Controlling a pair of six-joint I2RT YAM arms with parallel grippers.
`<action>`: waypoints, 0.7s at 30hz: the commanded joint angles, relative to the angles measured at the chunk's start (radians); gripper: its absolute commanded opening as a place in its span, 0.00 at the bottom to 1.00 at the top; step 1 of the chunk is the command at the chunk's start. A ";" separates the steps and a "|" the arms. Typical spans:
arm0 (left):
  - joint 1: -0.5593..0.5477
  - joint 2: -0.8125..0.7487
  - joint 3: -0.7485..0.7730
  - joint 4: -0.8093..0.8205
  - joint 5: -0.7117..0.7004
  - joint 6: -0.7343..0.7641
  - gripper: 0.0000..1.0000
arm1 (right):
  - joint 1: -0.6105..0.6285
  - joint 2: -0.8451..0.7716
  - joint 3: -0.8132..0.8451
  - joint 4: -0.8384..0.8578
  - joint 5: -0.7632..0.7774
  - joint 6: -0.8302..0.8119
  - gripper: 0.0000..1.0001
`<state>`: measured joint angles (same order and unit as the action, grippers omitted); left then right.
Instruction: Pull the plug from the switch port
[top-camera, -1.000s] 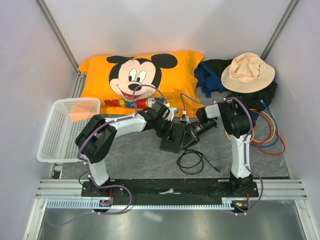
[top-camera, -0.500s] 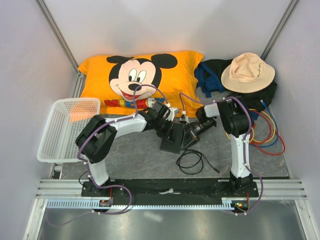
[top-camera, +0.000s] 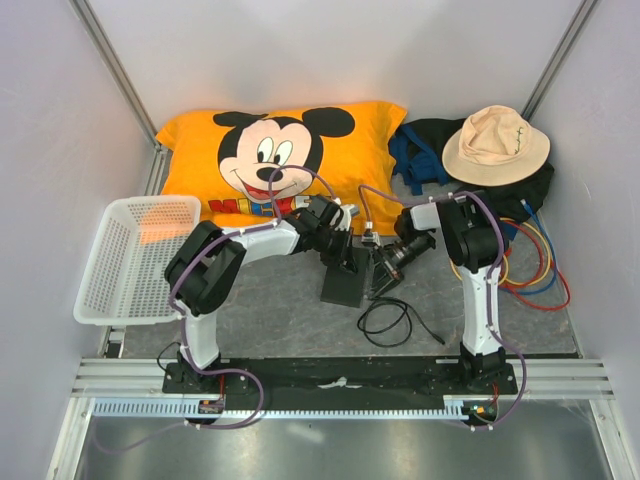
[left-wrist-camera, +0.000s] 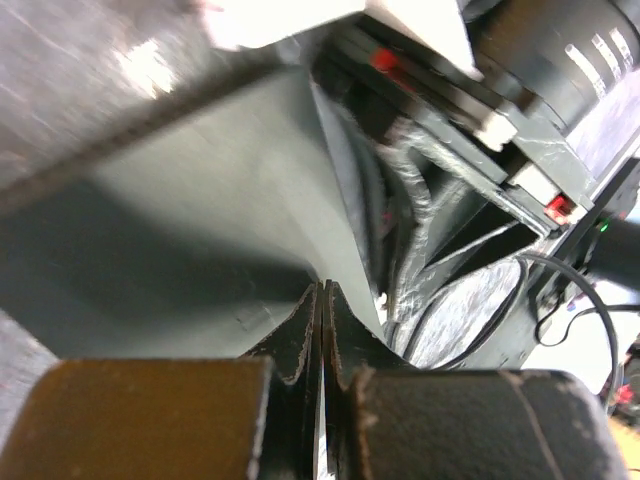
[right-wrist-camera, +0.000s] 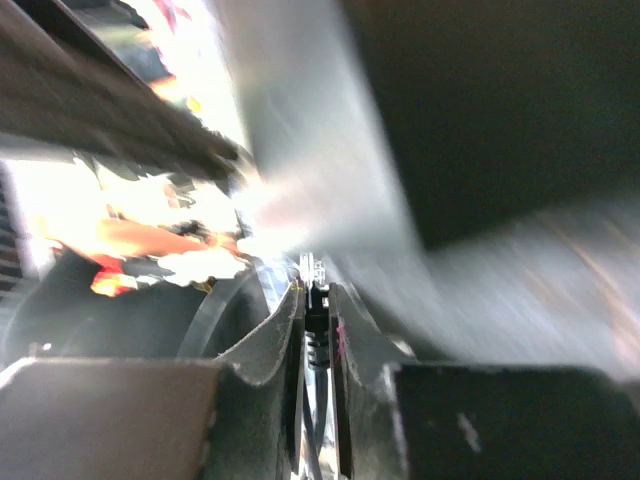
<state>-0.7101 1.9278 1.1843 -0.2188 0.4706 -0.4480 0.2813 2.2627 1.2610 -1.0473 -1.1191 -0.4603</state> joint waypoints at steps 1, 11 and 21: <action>0.015 0.126 -0.071 -0.149 -0.190 0.022 0.02 | -0.082 0.139 0.001 -0.203 0.331 -0.061 0.00; 0.014 0.122 -0.069 -0.126 -0.170 0.032 0.02 | -0.209 0.189 0.104 -0.413 0.231 -0.419 0.00; 0.008 0.051 -0.034 -0.106 -0.159 0.117 0.02 | -0.266 -0.127 0.123 -0.413 0.117 -0.522 0.00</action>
<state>-0.6971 1.9381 1.1896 -0.1925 0.4999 -0.4545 0.0250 2.2864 1.3701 -1.3479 -0.9585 -0.8898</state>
